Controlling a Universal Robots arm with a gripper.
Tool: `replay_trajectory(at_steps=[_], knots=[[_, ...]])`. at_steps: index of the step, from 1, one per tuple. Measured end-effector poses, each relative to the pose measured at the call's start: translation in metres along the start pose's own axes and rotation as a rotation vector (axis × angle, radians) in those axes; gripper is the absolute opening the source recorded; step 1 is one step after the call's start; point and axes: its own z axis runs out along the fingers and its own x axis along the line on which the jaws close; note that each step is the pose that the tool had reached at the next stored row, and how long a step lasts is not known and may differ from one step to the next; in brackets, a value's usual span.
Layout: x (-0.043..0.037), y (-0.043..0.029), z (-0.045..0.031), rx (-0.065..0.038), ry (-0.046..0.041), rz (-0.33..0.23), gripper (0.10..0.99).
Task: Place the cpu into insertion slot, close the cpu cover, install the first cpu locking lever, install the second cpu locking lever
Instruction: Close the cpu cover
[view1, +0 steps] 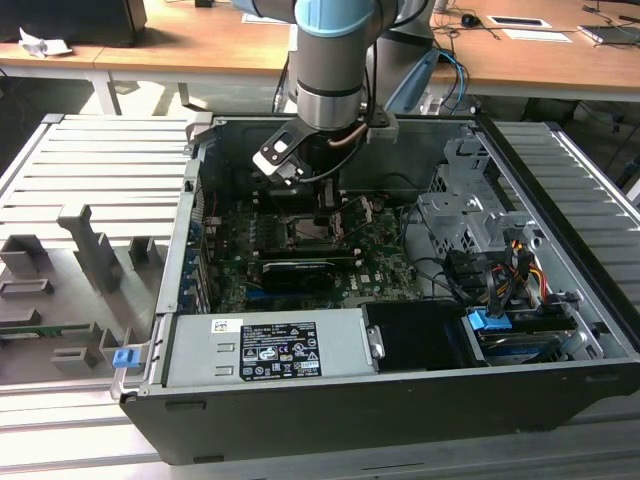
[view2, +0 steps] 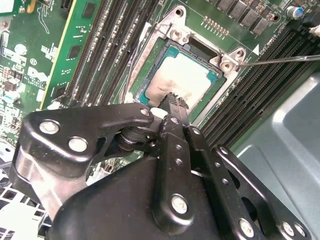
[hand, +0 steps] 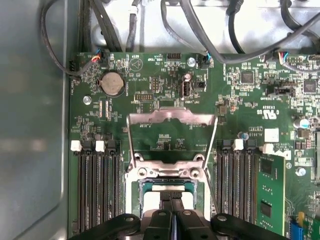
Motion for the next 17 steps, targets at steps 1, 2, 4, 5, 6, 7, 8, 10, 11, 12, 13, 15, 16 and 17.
replay_trajectory(at_steps=[1, 2, 4, 5, 6, 7, 8, 10, 11, 12, 13, 15, 16, 17], knots=[[0.0000, 0.0001, -0.0003, 0.000, 0.0000, 0.000, 0.106], [0.0000, 0.0002, -0.0021, 0.000, 0.0000, 0.000, 0.106], [0.0001, 0.0003, -0.0053, 0.000, 0.0002, 0.000, 0.106], [0.0001, 0.0004, -0.0053, 0.000, 0.0004, 0.000, 0.106], [0.0001, 0.0004, -0.0055, 0.000, 0.0003, 0.000, 0.106], [0.0000, 0.0007, -0.0056, 0.000, 0.0002, 0.000, 0.106], [0.0000, 0.0033, -0.0056, 0.000, 0.0000, 0.000, 0.106], [0.0000, 0.0067, -0.0055, 0.000, 0.0001, 0.000, 0.106], [0.0000, 0.0075, -0.0054, 0.000, 0.0001, 0.000, 0.106], [0.0000, 0.0077, -0.0055, 0.000, -0.0001, 0.000, 0.106], [0.0000, 0.0077, -0.0060, 0.000, -0.0004, 0.000, 0.106], [0.0000, 0.0078, -0.0095, 0.000, -0.0001, 0.000, 0.106], [0.0000, 0.0079, -0.0111, 0.000, -0.0003, 0.000, 0.106], [0.0000, 0.0079, -0.0120, 0.000, -0.0004, 0.000, 0.106]])
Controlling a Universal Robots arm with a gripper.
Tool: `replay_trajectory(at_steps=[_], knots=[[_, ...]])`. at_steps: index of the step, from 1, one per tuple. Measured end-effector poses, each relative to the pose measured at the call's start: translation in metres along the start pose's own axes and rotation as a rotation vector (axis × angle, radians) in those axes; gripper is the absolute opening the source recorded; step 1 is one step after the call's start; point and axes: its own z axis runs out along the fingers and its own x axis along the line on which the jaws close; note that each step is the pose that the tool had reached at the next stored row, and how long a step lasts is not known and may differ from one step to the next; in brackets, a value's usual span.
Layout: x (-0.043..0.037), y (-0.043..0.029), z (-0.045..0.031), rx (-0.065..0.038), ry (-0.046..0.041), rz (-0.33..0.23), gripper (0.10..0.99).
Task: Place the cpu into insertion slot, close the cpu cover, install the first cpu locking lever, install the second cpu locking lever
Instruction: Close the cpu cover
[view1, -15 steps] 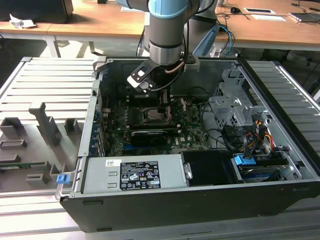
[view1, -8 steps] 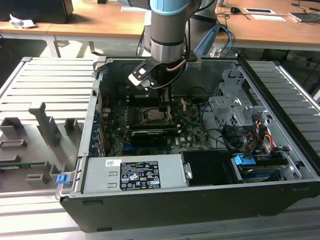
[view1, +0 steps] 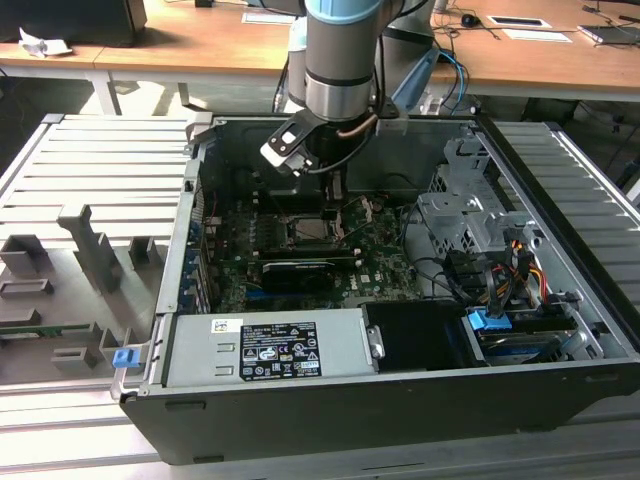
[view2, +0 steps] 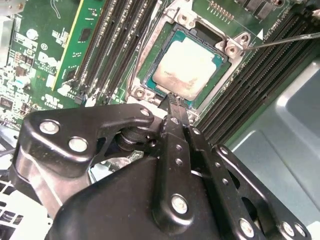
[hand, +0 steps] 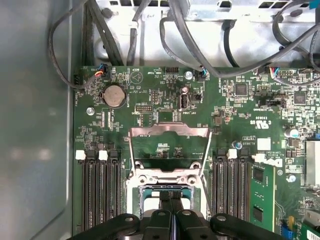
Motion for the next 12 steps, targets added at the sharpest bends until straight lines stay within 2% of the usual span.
replay_trajectory(at_steps=[5, 12], knots=[[-0.0001, 0.0045, -0.0008, 0.000, -0.0005, 0.000, 0.106], [-0.0001, 0.0083, -0.0114, 0.000, -0.0002, 0.000, 0.106]])
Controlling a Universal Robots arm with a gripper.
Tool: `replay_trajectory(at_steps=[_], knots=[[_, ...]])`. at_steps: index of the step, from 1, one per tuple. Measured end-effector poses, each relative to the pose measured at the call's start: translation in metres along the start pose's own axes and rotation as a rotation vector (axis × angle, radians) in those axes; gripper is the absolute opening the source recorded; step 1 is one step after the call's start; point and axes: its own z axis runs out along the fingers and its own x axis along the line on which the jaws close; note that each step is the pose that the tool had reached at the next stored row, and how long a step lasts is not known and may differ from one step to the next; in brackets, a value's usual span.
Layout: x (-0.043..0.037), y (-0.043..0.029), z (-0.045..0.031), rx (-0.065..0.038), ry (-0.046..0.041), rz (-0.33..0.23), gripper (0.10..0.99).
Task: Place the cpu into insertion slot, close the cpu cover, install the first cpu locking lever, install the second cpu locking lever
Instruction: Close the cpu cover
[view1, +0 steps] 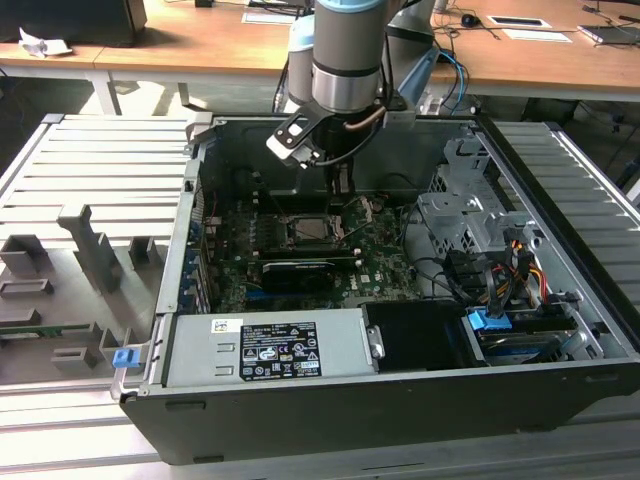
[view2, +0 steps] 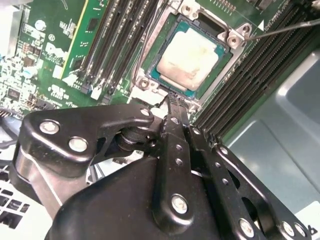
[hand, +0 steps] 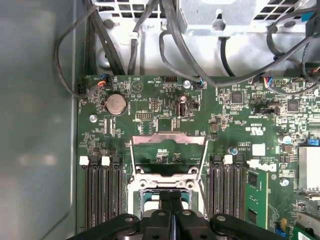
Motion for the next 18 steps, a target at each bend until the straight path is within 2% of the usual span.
replay_trajectory(at_steps=[7, 11, 17, 18], knots=[[-0.0001, 0.0069, -0.0149, 0.000, 0.0000, 0.000, 0.106], [-0.0001, 0.0099, -0.0150, 0.000, 0.0000, 0.000, 0.106], [-0.0001, 0.0245, -0.0145, 0.000, 0.0000, 0.000, 0.106], [-0.0002, 0.0290, -0.0143, 0.000, -0.0001, 0.000, 0.106]])
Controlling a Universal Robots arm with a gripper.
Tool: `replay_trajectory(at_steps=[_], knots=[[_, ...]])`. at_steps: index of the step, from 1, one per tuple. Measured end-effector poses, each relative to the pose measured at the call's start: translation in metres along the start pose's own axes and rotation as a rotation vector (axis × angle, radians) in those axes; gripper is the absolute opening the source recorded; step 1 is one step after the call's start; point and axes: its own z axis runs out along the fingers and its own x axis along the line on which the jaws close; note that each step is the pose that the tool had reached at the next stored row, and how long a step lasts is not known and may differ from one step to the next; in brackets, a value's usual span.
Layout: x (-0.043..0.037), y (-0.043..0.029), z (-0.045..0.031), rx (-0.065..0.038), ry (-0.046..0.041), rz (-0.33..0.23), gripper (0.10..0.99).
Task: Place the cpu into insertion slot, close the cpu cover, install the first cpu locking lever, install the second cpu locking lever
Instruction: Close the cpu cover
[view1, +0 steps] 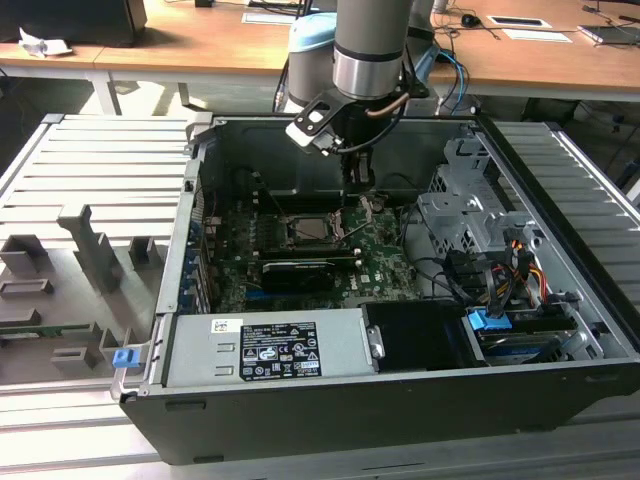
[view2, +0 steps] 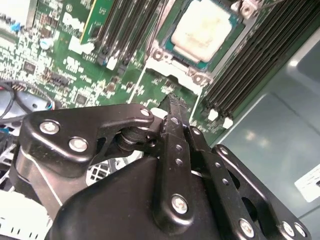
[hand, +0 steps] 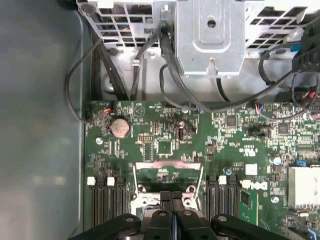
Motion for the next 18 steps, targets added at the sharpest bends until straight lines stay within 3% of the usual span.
replay_trajectory(at_steps=[2, 13, 16, 18], knots=[[0.0000, 0.0089, 0.0003, 0.000, 0.0000, 0.000, 0.106], [-0.0001, 0.0259, -0.0023, 0.003, 0.0000, 0.000, 0.106], [-0.0001, 0.0310, -0.0021, 0.008, -0.0002, 0.000, 0.106], [-0.0002, 0.0398, -0.0016, 0.017, -0.0002, 0.000, 0.106]])
